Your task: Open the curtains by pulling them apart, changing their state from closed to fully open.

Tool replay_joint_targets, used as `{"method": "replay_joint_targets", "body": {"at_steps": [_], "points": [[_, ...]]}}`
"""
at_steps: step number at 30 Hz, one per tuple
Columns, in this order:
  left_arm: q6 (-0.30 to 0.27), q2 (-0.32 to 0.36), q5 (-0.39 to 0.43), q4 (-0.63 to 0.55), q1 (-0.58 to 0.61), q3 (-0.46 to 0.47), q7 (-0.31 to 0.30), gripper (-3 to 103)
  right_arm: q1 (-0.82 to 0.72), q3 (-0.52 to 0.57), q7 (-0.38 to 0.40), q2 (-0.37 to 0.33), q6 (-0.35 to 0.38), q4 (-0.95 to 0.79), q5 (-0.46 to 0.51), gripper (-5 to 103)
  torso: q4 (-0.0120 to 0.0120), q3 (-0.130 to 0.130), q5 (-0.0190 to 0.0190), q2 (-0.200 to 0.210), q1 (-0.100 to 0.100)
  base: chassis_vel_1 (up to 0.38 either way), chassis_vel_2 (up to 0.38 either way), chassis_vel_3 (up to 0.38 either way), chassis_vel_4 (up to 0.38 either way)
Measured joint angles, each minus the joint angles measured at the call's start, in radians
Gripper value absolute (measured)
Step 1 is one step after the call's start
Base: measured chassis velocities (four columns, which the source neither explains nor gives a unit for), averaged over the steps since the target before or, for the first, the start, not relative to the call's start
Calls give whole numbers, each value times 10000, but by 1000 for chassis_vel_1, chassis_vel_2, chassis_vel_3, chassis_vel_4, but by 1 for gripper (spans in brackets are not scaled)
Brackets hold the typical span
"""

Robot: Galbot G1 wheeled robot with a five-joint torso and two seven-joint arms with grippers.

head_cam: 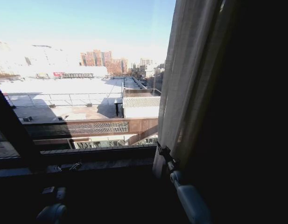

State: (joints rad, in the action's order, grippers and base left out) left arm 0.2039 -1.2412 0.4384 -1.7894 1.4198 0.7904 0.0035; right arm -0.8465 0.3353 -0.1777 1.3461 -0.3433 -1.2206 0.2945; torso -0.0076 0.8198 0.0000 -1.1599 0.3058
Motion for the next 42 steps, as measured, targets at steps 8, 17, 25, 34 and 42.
{"method": "replay_joint_targets", "body": {"at_steps": [8, 17, 25, 34, 42], "points": [[0, 0, 0, 0, 0, 0, 0, 100, -156, 187, -262, -50, -59, -51, 160, 1, -2, 0, 0, 0, 0, 0, 0, 0, 0], [0, 0, 0, 0, 0, 0, 0, 100, -240, 365, -489, -168, 2, -94, 428, 0, -1, 0, 1, 0, 0, 0, 0, 0, 0], [0, 0, 0, 0, 0, 1, 0, 100, -245, 402, -555, -191, 34, -106, 548, 0, 0, -1, 0, -1, 0, -68, -69, 60, 71], [0, 0, 0, 0, 0, 0, 0, 100, -253, 492, -600, -271, 16, -112, 654, 0, -2, 0, -1, -1, 0, -222, -210, 226, 215], [0, -1, 0, -1, 1, -5, 1, 100, -243, 487, -613, -274, -319, -96, 783, 0, -5, 0, 0, 0, 0, -241, -262, 255, 250]]}}
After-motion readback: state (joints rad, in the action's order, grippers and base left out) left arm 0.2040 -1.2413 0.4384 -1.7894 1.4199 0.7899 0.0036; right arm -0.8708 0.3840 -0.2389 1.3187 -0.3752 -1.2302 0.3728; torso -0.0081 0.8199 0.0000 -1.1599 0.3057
